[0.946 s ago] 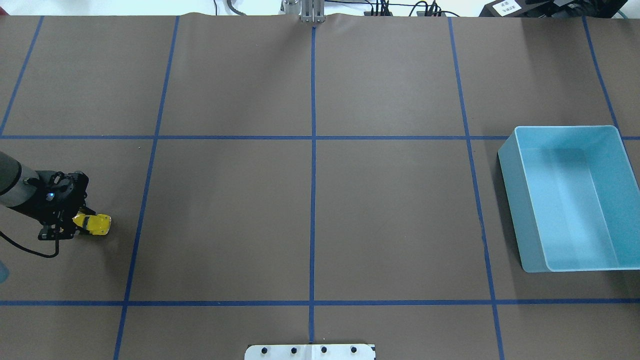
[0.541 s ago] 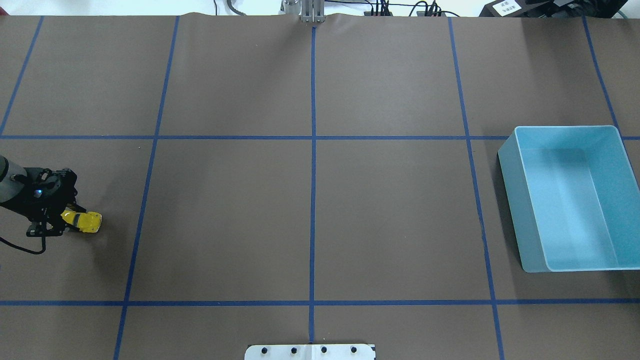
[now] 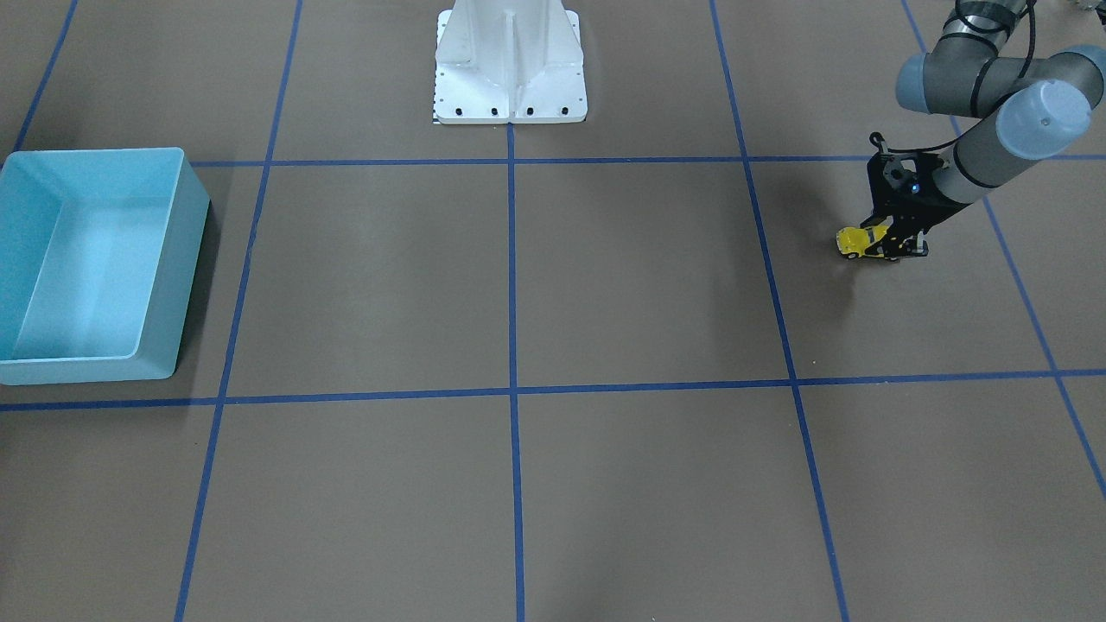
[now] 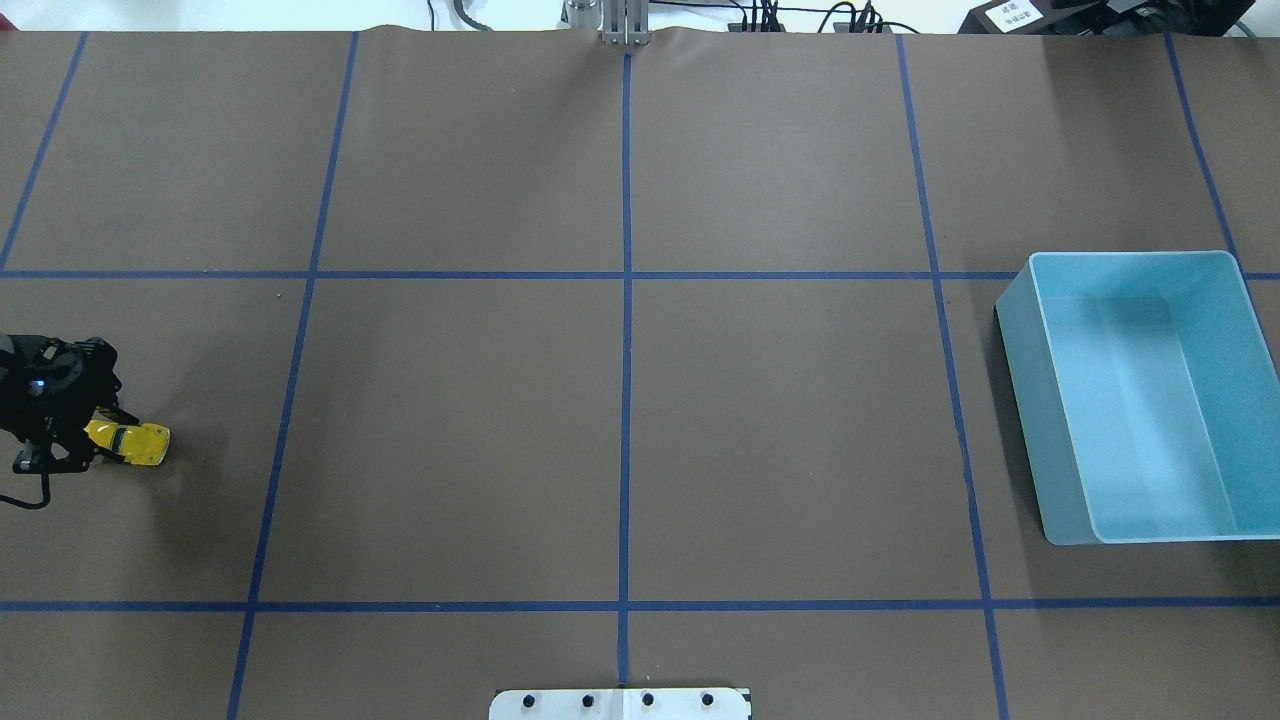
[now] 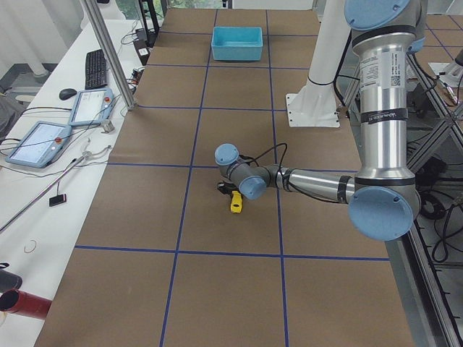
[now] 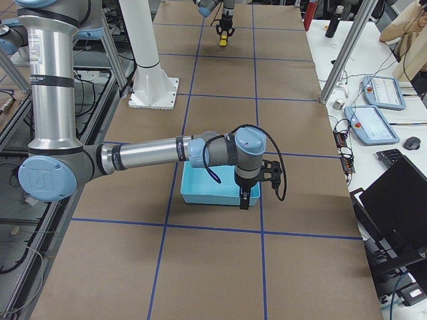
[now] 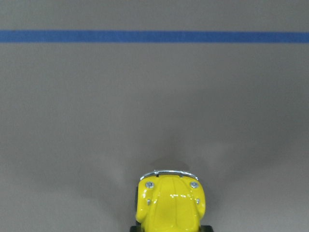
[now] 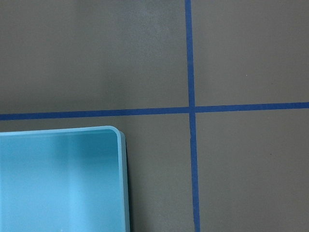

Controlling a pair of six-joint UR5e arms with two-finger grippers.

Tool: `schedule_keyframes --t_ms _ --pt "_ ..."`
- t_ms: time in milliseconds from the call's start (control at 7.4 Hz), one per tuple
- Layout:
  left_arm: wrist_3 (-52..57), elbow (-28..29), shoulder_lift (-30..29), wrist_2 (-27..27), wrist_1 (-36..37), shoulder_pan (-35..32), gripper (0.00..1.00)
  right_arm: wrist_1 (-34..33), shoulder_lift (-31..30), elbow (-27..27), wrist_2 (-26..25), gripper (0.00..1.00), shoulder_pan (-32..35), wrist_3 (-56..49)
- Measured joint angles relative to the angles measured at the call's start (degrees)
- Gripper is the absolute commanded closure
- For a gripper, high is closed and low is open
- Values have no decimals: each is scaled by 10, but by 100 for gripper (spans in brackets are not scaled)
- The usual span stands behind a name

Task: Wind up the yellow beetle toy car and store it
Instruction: 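Drag the pressed car backward with the left gripper, away from the bin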

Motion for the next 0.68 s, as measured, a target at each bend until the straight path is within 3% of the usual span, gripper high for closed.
schedule_keyframes --t_ms 541,676 --pt "18 17 15 -5 -22 -12 100 0 0 0 0 0 0 0" --pt "21 25 17 -11 -29 -18 68 0 0 0 0 0 0 0"
